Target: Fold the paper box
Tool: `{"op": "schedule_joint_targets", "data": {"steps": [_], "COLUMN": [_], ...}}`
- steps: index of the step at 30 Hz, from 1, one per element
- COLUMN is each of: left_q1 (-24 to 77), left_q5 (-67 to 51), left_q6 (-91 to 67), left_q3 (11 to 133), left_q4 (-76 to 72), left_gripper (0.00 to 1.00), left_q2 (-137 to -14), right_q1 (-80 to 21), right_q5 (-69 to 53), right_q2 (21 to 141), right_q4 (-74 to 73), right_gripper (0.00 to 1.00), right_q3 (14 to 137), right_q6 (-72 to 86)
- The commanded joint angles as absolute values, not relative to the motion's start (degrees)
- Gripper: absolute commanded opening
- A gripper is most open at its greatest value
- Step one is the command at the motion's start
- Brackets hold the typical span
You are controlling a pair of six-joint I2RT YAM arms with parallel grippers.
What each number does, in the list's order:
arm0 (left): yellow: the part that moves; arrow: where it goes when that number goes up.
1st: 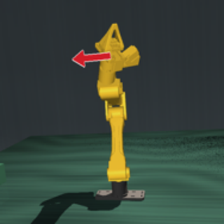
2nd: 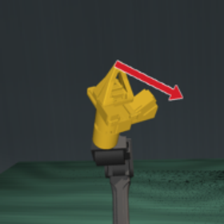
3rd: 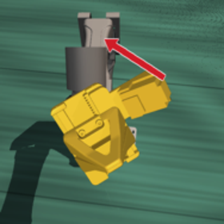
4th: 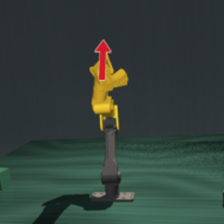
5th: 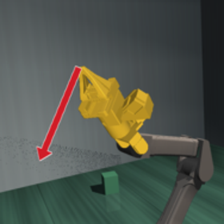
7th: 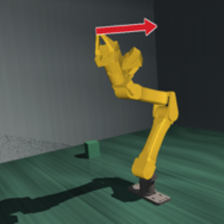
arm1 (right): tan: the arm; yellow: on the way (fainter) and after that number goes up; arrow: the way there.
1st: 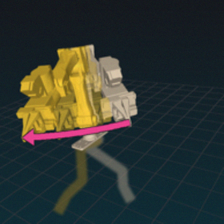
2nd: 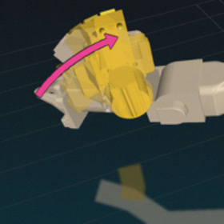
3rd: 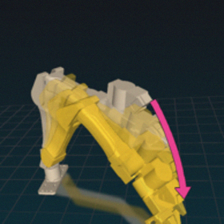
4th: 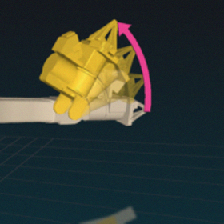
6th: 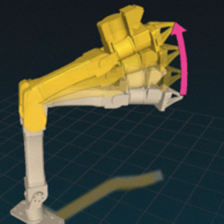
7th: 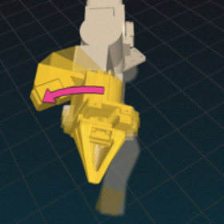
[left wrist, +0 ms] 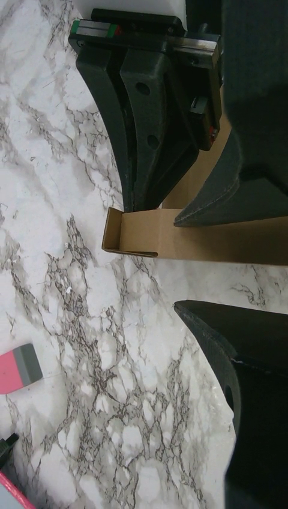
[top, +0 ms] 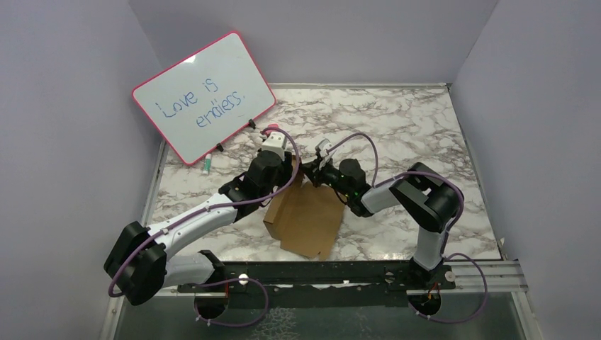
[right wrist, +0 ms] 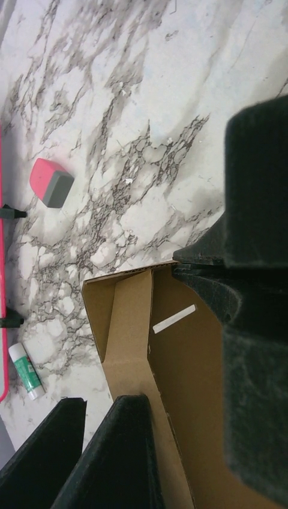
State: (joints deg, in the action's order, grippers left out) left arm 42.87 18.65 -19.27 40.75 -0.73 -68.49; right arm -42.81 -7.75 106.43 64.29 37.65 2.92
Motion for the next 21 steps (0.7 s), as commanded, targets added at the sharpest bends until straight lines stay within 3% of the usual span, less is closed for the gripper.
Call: {"op": "schedule_joint_targets", "data": {"steps": [1,21], "left_q1": [43.3,43.5], "left_q5": [21.0,14.0], "left_q6": [-17.5,-21.1], "left_q3": [41.7,40.4], "left_q4": [4.0,2.3], "left_gripper": [0.49,0.49], "left_q2": [-69.3,-72.5], "right_q1": [-43.1,-43.2], "right_q5": [-10.7,-7.5], "right_q2": [107.0,100.3], "right_q4": [71.6,70.6], "right_gripper": [0.01,0.01], "right_q3": [40.4,28.2], "right_q6": [0.5,7.1]}}
